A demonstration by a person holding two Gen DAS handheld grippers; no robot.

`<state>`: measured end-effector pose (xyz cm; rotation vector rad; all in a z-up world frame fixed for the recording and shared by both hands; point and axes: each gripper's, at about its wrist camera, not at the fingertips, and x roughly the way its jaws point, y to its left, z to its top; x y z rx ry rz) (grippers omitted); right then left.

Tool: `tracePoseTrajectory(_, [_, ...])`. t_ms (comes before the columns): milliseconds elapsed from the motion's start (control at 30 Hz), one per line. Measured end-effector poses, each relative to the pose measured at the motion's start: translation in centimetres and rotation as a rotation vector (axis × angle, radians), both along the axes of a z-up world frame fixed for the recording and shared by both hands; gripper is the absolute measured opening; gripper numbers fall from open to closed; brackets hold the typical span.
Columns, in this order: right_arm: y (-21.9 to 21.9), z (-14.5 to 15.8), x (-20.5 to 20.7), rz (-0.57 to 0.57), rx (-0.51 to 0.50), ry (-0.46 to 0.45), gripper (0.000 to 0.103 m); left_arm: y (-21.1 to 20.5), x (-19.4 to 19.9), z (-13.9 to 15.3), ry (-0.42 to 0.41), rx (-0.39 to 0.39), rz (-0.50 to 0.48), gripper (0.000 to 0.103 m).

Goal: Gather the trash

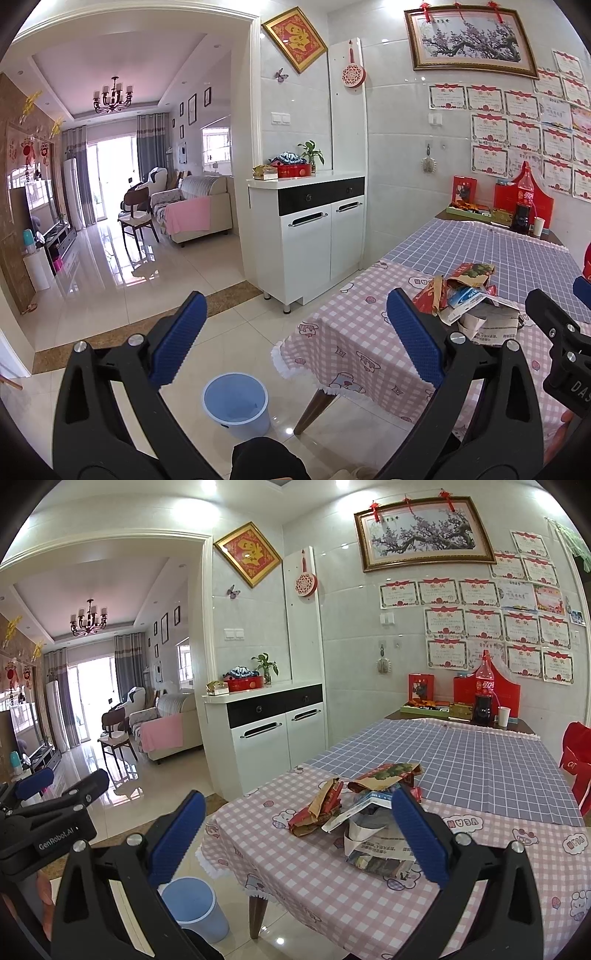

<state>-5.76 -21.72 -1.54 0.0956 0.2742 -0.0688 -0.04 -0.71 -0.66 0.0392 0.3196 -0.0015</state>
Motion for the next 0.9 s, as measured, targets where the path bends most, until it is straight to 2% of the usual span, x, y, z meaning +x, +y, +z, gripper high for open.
tracePoseTrajectory(900, [-0.16,-0.41,0.15,0.003,0.007,0.02,0.099,-0.54,0.39,-0.05,0.006,0.01,0.005,0.096])
